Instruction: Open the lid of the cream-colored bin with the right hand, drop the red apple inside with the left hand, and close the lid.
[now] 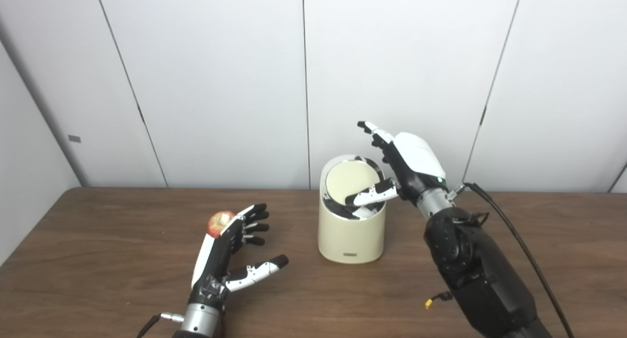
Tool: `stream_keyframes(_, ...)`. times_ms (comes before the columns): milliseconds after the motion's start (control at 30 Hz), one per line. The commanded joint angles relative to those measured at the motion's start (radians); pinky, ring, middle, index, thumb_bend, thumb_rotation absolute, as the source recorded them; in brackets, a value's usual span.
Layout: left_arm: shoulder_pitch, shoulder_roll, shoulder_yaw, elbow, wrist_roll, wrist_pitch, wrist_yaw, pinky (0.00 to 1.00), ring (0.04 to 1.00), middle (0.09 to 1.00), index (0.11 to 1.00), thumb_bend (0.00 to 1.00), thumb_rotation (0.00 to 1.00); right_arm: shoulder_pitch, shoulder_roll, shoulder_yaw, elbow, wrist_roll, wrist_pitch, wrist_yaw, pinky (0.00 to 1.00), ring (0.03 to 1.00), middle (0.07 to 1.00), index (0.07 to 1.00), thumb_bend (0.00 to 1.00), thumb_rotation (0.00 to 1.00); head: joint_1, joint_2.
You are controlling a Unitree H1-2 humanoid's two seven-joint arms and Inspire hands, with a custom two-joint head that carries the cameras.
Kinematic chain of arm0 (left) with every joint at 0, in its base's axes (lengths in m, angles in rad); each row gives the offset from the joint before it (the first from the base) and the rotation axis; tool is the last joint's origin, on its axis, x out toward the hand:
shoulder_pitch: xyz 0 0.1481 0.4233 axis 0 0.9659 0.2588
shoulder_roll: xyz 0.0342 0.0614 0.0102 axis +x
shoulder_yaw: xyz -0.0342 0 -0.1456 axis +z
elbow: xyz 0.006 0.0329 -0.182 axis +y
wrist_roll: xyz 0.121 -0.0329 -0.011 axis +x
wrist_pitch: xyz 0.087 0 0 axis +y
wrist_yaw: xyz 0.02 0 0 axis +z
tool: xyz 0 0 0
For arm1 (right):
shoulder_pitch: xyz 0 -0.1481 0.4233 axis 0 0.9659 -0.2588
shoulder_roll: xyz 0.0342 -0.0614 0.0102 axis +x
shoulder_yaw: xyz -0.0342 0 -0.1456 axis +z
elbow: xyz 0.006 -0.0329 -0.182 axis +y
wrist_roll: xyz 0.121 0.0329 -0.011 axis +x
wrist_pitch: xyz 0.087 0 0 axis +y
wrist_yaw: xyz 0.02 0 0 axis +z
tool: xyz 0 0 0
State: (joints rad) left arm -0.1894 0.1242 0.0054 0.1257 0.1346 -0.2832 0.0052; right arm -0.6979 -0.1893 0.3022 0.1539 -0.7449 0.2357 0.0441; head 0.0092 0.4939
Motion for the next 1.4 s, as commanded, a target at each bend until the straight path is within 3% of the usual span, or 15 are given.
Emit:
stream_keyframes(0, -0.021, 0.006, 0.007, -0.051, -0.003, -0.002, 0.005, 0.65, 0.749, 0.818, 0.851, 0.80, 0.22, -0.025, -0.036, 0.005, 0.000, -0.040, 0.039, 0.027, 0.62, 0.813, 0.907, 0.916, 0.86, 0.15, 0.001, 0.002)
stream_keyframes(533, -0.024, 0.006, 0.007, -0.054, -0.002, 0.000, 0.009, 0.69, 0.758, 0.823, 0.859, 0.81, 0.23, -0.031, -0.052, 0.099, -0.032, -0.110, 0.174, 0.205, 0.62, 0.789, 0.898, 0.896, 0.84, 0.08, 0.006, 0.003)
stream_keyframes(800, -0.027, 0.008, 0.008, -0.045, -0.005, 0.000, 0.006, 0.69, 0.753, 0.817, 0.857, 0.80, 0.23, -0.030, -0.041, 0.039, -0.088, -0.036, 0.170, 0.190, 0.59, 0.791, 0.892, 0.887, 0.82, 0.08, -0.001, -0.003)
stream_keyframes(1267, -0.031, 0.006, 0.002, -0.029, 0.000, -0.006, 0.005, 0.66, 0.753, 0.822, 0.852, 0.80, 0.23, -0.014, -0.050, -0.037, -0.191, 0.009, 0.138, 0.138, 0.65, 0.826, 0.888, 0.887, 0.79, 0.15, -0.004, -0.006)
stream_keyframes(1367, -0.032, 0.005, 0.001, -0.028, -0.007, -0.004, 0.002, 0.66, 0.757, 0.823, 0.850, 0.81, 0.23, 0.006, -0.048, -0.066, -0.213, 0.028, 0.118, 0.112, 0.60, 0.777, 0.869, 0.873, 0.77, 0.14, -0.001, -0.006)
